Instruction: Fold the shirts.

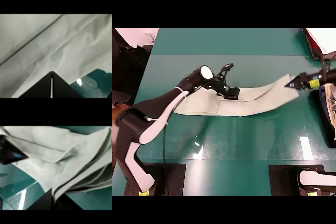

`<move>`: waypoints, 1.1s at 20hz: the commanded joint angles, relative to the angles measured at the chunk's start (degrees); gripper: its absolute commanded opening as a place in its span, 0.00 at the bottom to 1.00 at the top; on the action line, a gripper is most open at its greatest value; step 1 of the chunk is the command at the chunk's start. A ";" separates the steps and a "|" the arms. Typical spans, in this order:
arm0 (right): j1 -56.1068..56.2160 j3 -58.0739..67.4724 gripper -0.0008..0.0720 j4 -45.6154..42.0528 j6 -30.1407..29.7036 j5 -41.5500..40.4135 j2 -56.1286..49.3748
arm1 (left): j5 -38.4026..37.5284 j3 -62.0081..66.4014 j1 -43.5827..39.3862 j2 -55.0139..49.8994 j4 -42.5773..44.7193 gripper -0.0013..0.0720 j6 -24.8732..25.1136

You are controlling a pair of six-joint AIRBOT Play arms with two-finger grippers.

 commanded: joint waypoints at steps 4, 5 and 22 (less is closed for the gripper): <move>9.31 14.62 0.03 -0.02 6.58 2.82 4.37 | -0.85 4.13 -1.05 -5.05 1.57 0.05 -2.43; 10.32 16.26 0.03 -0.02 6.80 2.69 4.37 | -1.49 4.13 -1.05 -5.05 1.90 0.06 -2.38; 19.71 19.87 0.03 -0.31 7.69 2.14 1.25 | -18.03 17.33 10.91 13.64 26.43 0.05 -0.68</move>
